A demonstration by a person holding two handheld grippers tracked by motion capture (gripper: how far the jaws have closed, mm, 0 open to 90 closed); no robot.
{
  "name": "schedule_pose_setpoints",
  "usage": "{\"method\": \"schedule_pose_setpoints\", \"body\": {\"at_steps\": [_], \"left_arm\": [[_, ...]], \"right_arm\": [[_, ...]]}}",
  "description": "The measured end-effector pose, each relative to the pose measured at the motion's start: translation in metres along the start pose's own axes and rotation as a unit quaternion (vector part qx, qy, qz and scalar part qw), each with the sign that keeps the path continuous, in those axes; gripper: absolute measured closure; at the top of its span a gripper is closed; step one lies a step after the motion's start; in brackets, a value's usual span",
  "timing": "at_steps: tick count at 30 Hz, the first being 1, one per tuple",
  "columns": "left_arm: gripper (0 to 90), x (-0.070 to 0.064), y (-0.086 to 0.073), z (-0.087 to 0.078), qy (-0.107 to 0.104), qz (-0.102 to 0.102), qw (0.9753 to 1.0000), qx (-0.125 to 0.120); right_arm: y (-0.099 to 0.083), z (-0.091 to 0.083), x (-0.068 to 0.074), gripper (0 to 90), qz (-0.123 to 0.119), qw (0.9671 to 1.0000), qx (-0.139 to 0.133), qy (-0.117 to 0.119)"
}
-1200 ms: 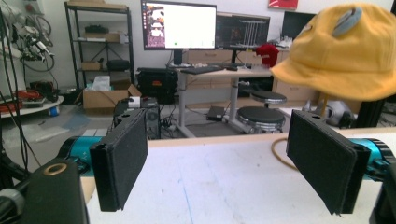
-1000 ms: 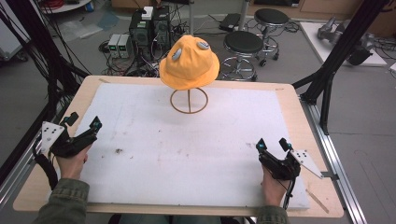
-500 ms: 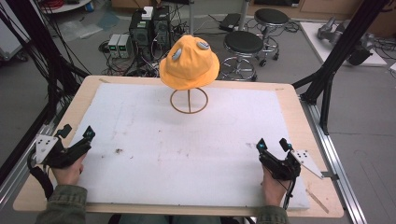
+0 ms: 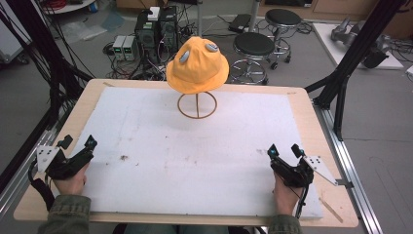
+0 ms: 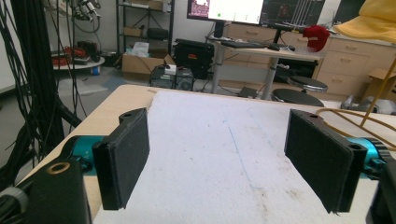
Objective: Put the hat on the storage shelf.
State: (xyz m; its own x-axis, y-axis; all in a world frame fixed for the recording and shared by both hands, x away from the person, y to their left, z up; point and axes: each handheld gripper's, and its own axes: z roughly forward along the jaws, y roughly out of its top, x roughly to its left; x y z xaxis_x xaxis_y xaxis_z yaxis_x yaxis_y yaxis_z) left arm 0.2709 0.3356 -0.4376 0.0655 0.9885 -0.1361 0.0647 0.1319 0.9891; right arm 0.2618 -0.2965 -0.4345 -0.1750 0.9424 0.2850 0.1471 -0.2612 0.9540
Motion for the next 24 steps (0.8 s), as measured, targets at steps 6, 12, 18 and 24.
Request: {"method": "schedule_pose_setpoints", "body": {"at_steps": [6, 12, 18, 24], "left_arm": [[22.8, 0.0020, -0.0009, 0.0004, -0.006, -0.008, 0.9999, 0.000], [23.0, 0.0006, -0.0019, 0.0011, -0.010, -0.006, 0.9999, 0.005], [23.2, 0.0002, -0.0025, 0.0015, -0.013, -0.006, 0.9999, 0.008], [23.3, 0.0002, -0.0030, 0.0021, -0.015, -0.008, 0.9998, 0.009]], "right_arm": [[-0.0001, 0.0010, 0.0001, 10.9, 0.001, 1.0000, 0.003, 0.001], [-0.0002, 0.0012, -0.0003, 10.9, 0.006, 1.0000, 0.007, 0.000], [-0.0001, 0.0010, -0.0007, 10.9, 0.007, 1.0000, 0.006, 0.000], [-0.0004, 0.0018, -0.0010, 10.9, 0.009, 0.9999, 0.009, -0.001]]}}
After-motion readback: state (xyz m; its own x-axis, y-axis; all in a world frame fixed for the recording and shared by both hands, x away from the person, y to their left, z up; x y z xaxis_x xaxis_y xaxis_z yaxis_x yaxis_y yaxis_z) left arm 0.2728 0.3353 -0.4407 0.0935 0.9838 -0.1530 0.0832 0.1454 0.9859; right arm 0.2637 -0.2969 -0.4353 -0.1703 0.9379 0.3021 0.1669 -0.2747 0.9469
